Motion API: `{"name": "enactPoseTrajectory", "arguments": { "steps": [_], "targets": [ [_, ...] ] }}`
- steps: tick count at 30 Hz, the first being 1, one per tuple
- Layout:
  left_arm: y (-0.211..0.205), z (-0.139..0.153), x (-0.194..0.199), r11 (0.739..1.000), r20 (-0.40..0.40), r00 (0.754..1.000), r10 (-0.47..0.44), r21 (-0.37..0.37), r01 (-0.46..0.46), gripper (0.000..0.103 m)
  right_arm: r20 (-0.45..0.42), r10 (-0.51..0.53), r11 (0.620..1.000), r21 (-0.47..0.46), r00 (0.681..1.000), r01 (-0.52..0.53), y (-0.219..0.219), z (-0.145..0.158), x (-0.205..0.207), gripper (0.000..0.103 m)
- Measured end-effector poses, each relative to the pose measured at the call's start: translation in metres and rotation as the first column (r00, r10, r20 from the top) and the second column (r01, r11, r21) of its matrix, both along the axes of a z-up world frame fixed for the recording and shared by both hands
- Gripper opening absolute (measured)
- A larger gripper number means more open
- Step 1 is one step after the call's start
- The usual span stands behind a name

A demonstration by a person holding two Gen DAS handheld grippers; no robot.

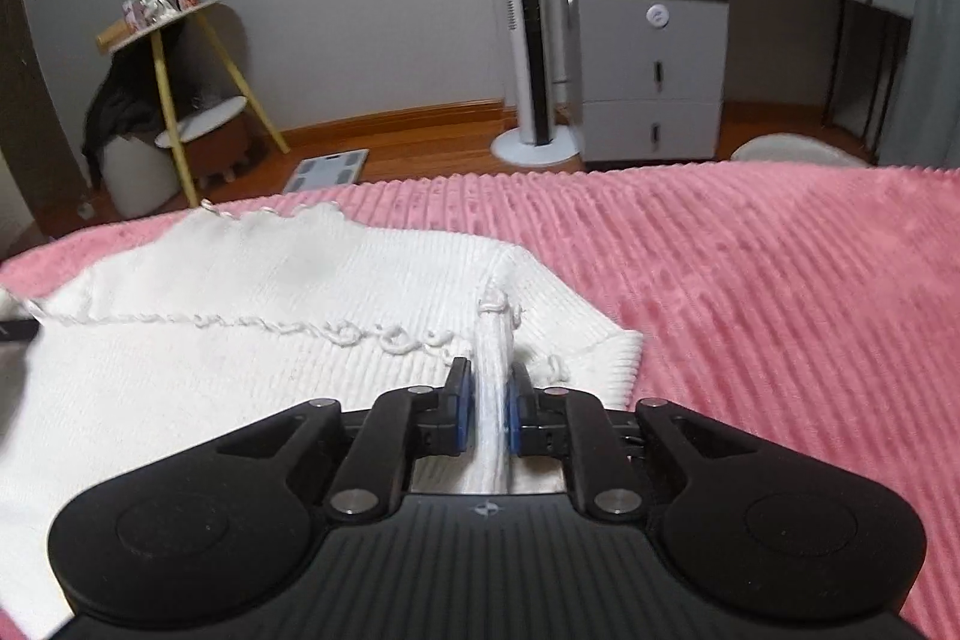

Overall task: Fold small clothes
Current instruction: 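Lift the hem with both grippers and fold it over toward the collar, release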

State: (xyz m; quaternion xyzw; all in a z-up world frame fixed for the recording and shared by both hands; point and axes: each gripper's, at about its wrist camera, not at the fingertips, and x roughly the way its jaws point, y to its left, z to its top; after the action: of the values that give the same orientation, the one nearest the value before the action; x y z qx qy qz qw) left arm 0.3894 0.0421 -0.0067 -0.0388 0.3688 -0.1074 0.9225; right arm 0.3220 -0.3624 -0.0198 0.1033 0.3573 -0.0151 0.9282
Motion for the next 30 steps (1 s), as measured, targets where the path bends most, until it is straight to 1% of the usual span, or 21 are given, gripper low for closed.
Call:
{"name": "enactPoseTrajectory", "arguments": {
  "steps": [1,2,3,5,6,8,10,11,13,15,17,19,21,23,24,25,26,27,28,29,30],
  "targets": [
    [-0.001,0.004,-0.002,1.000,0.013,1.000,0.002,0.006,-0.002,0.010,0.003,0.005,1.000,0.004,1.000,-0.005,0.000,0.000,0.000,0.011],
    [-0.004,0.009,-0.004,1.000,0.033,0.999,0.005,0.015,-0.006,0.010,0.015,0.006,1.000,-0.007,1.000,-0.006,0.002,0.002,-0.001,0.006],
    [-0.004,0.016,-0.006,1.000,0.052,0.999,0.002,0.017,-0.003,0.010,0.034,0.010,0.999,-0.033,0.999,-0.009,0.004,0.005,-0.004,0.006],
    [-0.009,0.032,-0.006,1.000,0.101,0.995,-0.003,0.014,0.001,0.010,0.089,0.022,0.992,-0.126,0.996,-0.011,0.012,0.016,-0.007,0.006],
    [-0.011,0.041,-0.003,1.000,0.133,0.991,-0.001,0.018,-0.001,0.009,0.121,0.021,0.988,-0.156,0.992,-0.002,0.014,0.022,-0.006,0.005],
    [-0.017,0.054,0.006,0.998,0.202,0.979,0.002,0.056,-0.013,0.009,0.178,0.003,0.980,-0.195,0.984,0.032,0.017,0.036,0.000,0.005],
    [-0.026,0.058,0.022,0.993,0.240,0.970,0.023,0.109,-0.050,0.010,0.208,-0.014,0.963,-0.259,0.978,0.069,0.025,0.043,0.014,0.005],
    [-0.029,0.058,0.029,0.991,0.248,0.968,0.029,0.122,-0.061,0.010,0.216,-0.023,0.955,-0.285,0.976,0.085,0.027,0.044,0.023,0.005],
    [-0.038,0.052,0.044,0.983,0.245,0.968,0.047,0.161,-0.088,0.010,0.208,-0.030,0.944,-0.315,0.978,0.096,0.030,0.042,0.042,0.005],
    [-0.046,0.042,0.056,0.975,0.237,0.970,0.059,0.194,-0.106,0.010,0.180,-0.053,0.937,-0.330,0.982,0.111,0.030,0.036,0.062,0.005],
    [-0.051,0.032,0.064,0.970,0.218,0.973,0.075,0.212,-0.122,0.010,0.150,-0.077,0.933,-0.339,0.986,0.124,0.027,0.026,0.077,0.005],
    [-0.057,0.020,0.069,0.959,0.211,0.973,0.091,0.245,-0.142,0.010,0.129,-0.099,0.928,-0.346,0.987,0.138,0.028,0.017,0.085,0.005],
    [-0.061,0.007,0.070,0.945,0.206,0.974,0.097,0.288,-0.155,0.012,0.120,-0.095,0.912,-0.388,0.988,0.135,0.032,0.006,0.087,0.005],
    [-0.059,-0.004,0.073,0.926,0.186,0.974,0.128,0.328,-0.185,0.021,0.091,-0.091,0.902,-0.415,0.992,0.121,0.036,-0.005,0.089,0.006],
    [-0.058,-0.009,0.073,0.915,0.173,0.974,0.146,0.350,-0.200,0.035,0.080,-0.095,0.898,-0.423,0.992,0.120,0.036,-0.008,0.089,0.007],
    [-0.057,-0.013,0.073,0.898,0.164,0.972,0.169,0.380,-0.221,0.059,0.068,-0.111,0.891,-0.436,0.991,0.130,0.037,-0.009,0.092,0.010],
    [-0.055,-0.014,0.072,0.875,0.159,0.966,0.205,0.412,-0.253,0.071,0.065,-0.153,0.875,-0.454,0.986,0.166,0.037,-0.008,0.093,0.033],
    [-0.051,-0.011,0.069,0.862,0.159,0.957,0.242,0.418,-0.287,0.078,0.083,-0.195,0.864,-0.457,0.977,0.211,0.037,-0.004,0.089,0.064],
    [-0.045,-0.005,0.061,0.870,0.165,0.949,0.267,0.381,-0.312,0.078,0.121,-0.201,0.867,-0.440,0.972,0.234,0.035,0.001,0.082,0.071],
    [-0.037,0.002,0.051,0.889,0.162,0.944,0.288,0.320,-0.326,0.079,0.152,-0.199,0.870,-0.428,0.968,0.246,0.036,0.008,0.071,0.075],
    [-0.027,0.009,0.039,0.907,0.144,0.941,0.306,0.255,-0.334,0.081,0.170,-0.193,0.872,-0.422,0.966,0.249,0.037,0.012,0.058,0.075]
  ]
}}
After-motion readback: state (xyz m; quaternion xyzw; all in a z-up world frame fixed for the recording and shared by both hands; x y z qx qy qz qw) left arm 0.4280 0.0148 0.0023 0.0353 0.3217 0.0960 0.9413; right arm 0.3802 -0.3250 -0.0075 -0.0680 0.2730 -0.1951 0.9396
